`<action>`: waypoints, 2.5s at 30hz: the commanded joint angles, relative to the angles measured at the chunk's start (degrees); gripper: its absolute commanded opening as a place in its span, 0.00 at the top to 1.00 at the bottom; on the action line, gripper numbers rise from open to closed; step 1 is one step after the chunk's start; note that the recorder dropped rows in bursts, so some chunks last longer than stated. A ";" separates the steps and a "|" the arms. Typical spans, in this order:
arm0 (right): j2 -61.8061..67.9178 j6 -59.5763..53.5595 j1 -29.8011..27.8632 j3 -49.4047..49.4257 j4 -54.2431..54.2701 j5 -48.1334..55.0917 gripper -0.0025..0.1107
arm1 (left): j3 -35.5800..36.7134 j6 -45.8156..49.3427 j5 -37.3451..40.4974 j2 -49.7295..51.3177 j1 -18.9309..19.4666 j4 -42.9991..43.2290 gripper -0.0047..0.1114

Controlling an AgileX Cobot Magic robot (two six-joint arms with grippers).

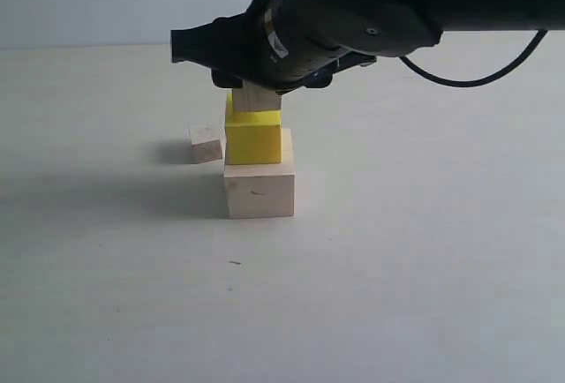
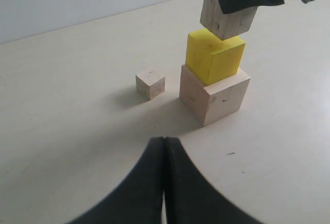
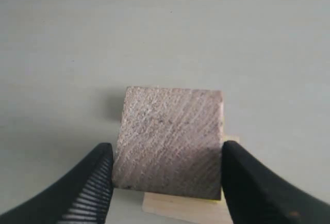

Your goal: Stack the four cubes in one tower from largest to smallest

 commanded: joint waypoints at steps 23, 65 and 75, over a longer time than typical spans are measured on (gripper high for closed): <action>2.38 2.74 0.27 0.05 -2.27 -1.26 0.98 | -0.07 0.04 -0.87 -0.25 0.01 -0.45 0.96; 2.52 3.18 0.27 0.05 -0.07 -0.53 0.68 | -0.07 0.04 -0.89 -0.25 0.01 -0.45 0.96; 2.52 3.18 0.27 0.05 -0.07 0.64 0.50 | -0.07 0.04 -0.89 -0.25 0.01 -0.45 0.96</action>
